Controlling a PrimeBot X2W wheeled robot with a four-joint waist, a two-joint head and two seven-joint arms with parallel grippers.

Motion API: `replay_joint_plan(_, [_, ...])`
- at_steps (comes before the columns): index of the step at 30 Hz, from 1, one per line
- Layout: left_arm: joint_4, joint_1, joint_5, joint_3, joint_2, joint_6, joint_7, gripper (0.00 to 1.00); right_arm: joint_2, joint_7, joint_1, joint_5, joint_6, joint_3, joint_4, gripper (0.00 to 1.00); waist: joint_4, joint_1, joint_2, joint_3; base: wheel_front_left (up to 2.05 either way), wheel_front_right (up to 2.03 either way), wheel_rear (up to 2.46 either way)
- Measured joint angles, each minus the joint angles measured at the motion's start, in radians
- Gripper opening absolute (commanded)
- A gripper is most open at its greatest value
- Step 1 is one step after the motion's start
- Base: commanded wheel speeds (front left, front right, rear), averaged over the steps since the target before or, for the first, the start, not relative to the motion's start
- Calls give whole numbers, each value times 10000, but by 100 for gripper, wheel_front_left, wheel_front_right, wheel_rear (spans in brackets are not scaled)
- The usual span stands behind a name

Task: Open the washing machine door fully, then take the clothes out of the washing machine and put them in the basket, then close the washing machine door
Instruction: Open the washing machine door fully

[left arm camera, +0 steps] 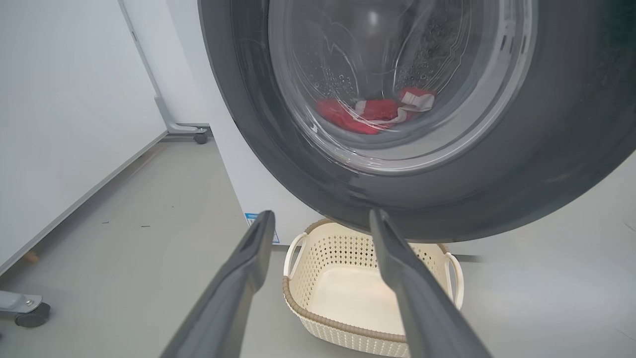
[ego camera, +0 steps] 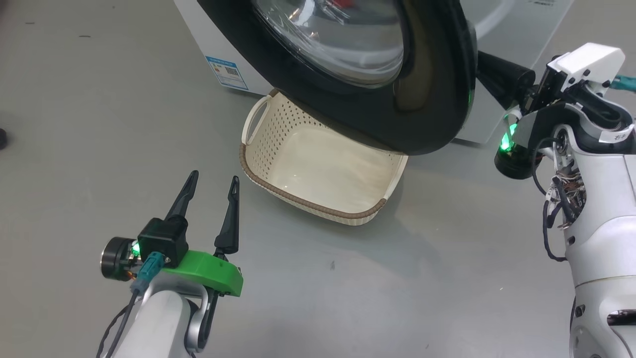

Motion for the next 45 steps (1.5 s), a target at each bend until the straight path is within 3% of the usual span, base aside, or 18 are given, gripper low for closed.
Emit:
replay_joint_plan(19, [144,234,113,6,2,61,0,100,182,886,833,767,0,941,437,0,-262,0,0,-906,0,0,0])
replay_joint_plan(45, [188,655,351,-102,6,59,0,100,203,1183,1924,3764,0,4497,-410,0,-189,1,0,-1358,0,0,0])
